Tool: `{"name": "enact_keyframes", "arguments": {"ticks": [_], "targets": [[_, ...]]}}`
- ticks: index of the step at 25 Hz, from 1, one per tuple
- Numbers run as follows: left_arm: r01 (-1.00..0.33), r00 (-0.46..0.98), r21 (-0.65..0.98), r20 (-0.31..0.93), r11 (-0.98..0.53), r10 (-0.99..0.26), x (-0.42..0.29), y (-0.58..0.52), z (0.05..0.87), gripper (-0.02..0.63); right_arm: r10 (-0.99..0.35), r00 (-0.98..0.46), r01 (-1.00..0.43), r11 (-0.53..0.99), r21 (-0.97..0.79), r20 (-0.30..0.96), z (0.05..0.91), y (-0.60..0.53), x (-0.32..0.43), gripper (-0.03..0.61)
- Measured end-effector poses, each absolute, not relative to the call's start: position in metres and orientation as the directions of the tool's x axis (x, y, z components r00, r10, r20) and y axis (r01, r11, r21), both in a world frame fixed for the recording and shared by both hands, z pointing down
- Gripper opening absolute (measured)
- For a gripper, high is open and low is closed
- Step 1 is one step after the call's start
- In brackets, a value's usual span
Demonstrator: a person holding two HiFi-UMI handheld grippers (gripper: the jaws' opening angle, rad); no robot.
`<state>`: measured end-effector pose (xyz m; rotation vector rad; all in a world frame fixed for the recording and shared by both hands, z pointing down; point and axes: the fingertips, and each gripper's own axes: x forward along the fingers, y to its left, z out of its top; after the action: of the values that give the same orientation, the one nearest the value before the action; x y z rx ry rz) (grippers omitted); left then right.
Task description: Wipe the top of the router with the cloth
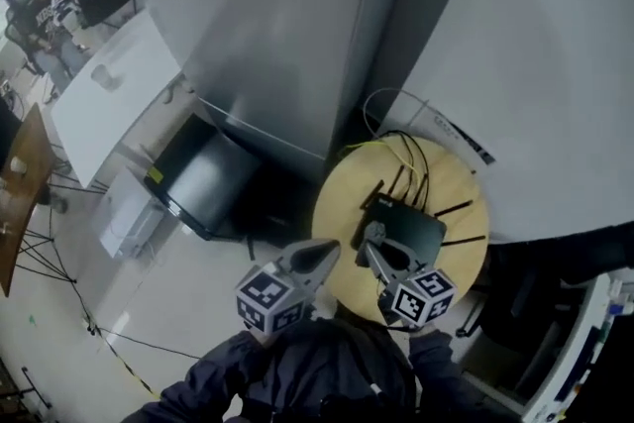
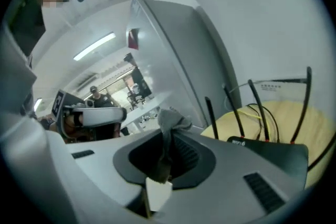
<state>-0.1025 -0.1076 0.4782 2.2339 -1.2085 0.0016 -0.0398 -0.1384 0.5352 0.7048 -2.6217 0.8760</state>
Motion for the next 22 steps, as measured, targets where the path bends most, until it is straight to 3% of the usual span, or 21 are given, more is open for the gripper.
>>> {"name": "enact_keyframes", "arguments": {"ticks": [4, 8, 16, 22], "targets": [[-0.708, 0.672, 0.511, 0.278, -0.486, -0.687, -0.098, -0.122, 0.486, -0.006, -0.452, -0.759, -0.651, 0.518, -0.554, 0.469, 0.573, -0.169, -0.025, 0.071], [-0.670, 0.722, 0.514, 0.285, -0.536, -0.630, -0.087, -0.134, 0.491, -0.006, -0.457, -0.689, -0.724, 0.409, -0.555, 0.563, 0.622, -0.192, -0.008, 0.071], [-0.655, 0.743, 0.517, 0.307, -0.551, -0.595, -0.084, -0.153, 0.492, -0.008, -0.419, -0.621, -0.784, 0.316, -0.534, 0.663, 0.675, -0.235, 0.000, 0.071], [-0.674, 0.726, 0.509, 0.323, -0.535, -0.607, -0.090, -0.155, 0.492, -0.006, -0.349, -0.593, -0.801, 0.343, -0.490, 0.725, 0.701, -0.254, -0.012, 0.069]]}}
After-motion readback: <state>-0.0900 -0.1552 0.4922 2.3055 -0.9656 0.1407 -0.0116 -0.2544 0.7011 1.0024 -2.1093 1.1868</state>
